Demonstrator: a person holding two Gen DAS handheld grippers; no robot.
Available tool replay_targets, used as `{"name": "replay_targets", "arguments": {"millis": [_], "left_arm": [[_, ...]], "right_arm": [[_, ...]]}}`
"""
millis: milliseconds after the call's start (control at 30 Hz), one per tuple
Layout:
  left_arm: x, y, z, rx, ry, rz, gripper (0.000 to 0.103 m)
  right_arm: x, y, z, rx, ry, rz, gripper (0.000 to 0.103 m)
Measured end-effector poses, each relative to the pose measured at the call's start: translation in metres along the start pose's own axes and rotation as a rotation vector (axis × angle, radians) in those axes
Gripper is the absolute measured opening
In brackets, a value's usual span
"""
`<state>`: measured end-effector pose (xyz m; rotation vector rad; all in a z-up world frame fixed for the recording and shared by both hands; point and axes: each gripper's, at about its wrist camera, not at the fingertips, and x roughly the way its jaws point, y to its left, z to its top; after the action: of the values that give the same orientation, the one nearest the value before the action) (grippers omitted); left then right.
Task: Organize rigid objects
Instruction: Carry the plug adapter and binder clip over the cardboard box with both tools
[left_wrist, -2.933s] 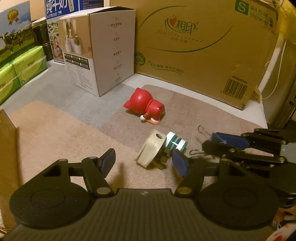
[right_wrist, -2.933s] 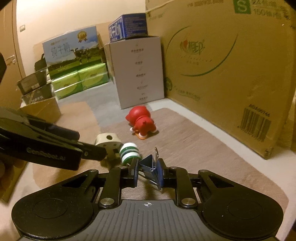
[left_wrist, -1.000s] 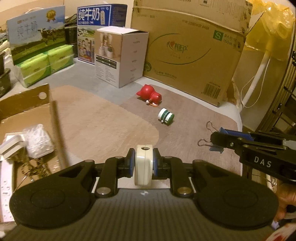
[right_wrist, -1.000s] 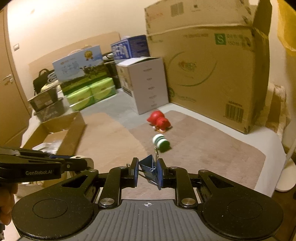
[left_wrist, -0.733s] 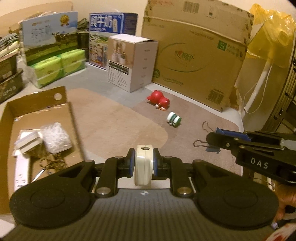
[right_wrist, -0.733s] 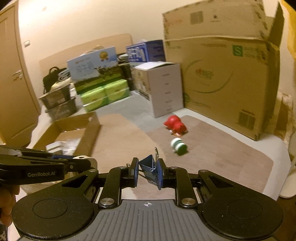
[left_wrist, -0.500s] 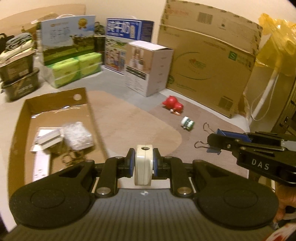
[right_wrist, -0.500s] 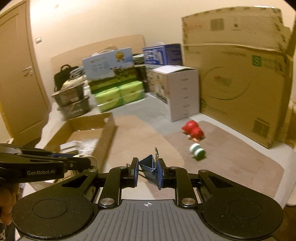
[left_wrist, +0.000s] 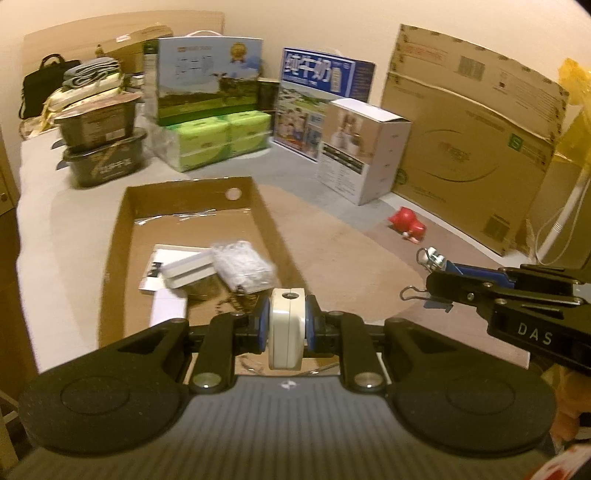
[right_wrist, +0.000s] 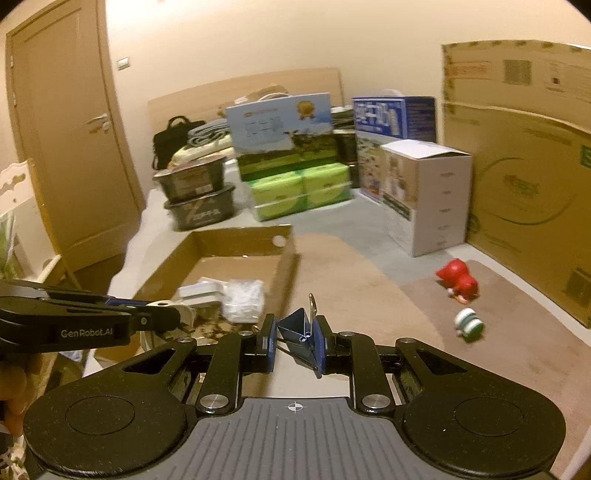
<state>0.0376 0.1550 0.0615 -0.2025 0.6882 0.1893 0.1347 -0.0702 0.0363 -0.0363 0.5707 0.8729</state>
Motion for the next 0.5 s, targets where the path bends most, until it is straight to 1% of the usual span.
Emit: {"name": "replay_targets", "arguments": {"millis": [500], "left_arm": [[-0.005, 0.055, 0.005, -0.049, -0.012, 0.058, 0.017]], "right_arm": [[0.044, 0.043, 0.017, -0.067, 0.033, 0.075, 0.02]]}}
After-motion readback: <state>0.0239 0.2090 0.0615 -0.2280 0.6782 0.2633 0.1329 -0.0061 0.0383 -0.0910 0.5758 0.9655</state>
